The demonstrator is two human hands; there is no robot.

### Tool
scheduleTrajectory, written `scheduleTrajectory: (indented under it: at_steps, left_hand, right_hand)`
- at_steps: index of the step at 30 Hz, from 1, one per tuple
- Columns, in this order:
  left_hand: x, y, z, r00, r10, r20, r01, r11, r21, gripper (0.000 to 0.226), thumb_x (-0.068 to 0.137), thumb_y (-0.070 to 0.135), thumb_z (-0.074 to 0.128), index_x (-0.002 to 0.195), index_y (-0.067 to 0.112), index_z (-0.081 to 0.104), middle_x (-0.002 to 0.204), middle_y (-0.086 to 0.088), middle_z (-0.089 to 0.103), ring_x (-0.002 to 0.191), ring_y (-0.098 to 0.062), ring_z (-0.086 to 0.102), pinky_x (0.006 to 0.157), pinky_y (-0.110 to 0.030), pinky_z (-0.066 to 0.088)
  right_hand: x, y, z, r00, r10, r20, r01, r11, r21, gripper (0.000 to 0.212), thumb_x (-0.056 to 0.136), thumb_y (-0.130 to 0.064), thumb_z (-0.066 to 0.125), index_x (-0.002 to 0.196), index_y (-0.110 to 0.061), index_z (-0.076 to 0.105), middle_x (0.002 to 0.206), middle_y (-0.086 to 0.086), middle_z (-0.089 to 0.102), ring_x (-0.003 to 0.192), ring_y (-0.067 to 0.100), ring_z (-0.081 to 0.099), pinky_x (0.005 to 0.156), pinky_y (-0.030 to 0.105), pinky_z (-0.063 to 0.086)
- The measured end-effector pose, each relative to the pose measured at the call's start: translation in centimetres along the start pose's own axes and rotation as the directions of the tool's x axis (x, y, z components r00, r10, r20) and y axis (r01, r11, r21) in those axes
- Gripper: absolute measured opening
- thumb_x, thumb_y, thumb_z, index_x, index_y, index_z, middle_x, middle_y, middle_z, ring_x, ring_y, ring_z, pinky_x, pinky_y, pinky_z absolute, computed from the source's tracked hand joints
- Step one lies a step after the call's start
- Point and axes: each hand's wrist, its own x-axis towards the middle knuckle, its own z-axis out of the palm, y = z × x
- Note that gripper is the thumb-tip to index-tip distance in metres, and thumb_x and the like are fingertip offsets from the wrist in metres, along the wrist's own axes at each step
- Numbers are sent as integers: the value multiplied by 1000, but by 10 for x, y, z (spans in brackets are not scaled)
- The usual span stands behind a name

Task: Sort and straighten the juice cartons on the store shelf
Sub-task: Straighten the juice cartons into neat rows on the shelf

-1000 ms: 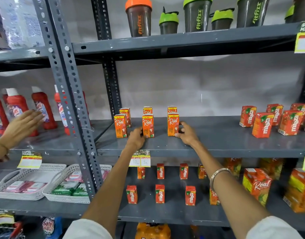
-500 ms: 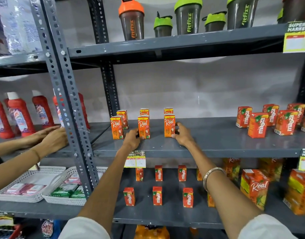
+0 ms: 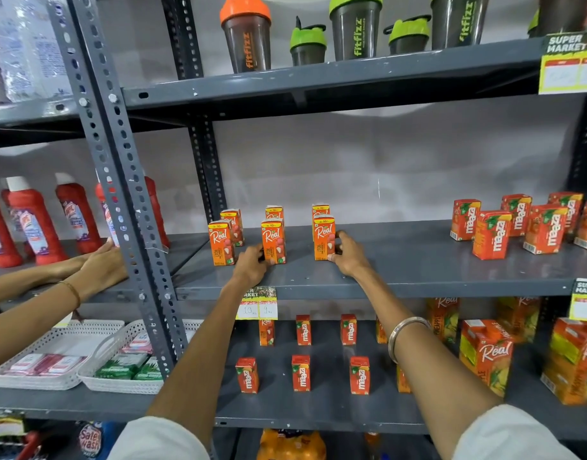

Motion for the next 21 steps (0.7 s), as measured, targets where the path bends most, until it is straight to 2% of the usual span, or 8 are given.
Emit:
scheduleTrajectory:
  at_steps: [3,11,14,17,19,21]
  left_hand:
    - [0,1,0,1000,5,-2,-5,1000,1,31,96,9,62,126,0,60,132,-15,66,127,-33,59,113,-50,42]
    - [2,1,0,1000,-9,0,9,1000,-19,30,96,9,61,126,1,60,131,-15,67,126,-33,59,112,-49,43]
    - [-1,4,-5,1000,-21,21,22,1000,-9,31,95,9,63,125,0,59,130,-15,67,125,-33,60,110,-46,44]
    - [-6,5,-7,997,-76,16,76,997,0,42,95,11,65,131,0,46,132,-17,62,126,-36,57,104,-43,46]
    - [-16,6,-8,992,-51,-116,49,999,-17,59,94,13,66,142,3,34,139,-17,53,131,-36,52,108,-42,46]
    - [-28,7,1,932,58,-357,-70,997,-22,58,95,17,64,145,11,34,142,-12,47,131,-32,49,110,-49,46]
  right_hand:
    - [2,0,0,1000,-2,4,2,1000,2,45,91,-12,68,132,-10,51,140,12,61,126,34,60,103,46,51]
    - [5,-1,0,1000,-12,3,12,1000,4,45,91,-12,68,133,-10,51,139,12,61,123,34,62,98,46,54]
    - [4,-2,-3,1000,1,14,-1,1000,-6,59,89,-15,71,141,-11,44,139,14,61,124,34,62,100,47,53]
    - [-1,0,-8,999,28,32,-29,999,32,78,87,-17,74,150,-11,29,141,18,58,127,34,59,103,48,50]
    - [-7,3,-13,1000,21,-23,-19,996,84,74,89,-19,71,150,-11,30,142,18,57,127,33,59,104,45,50]
    - [-19,12,-22,992,-20,-124,36,990,133,57,94,-21,65,144,-14,39,136,13,61,121,27,63,93,32,55]
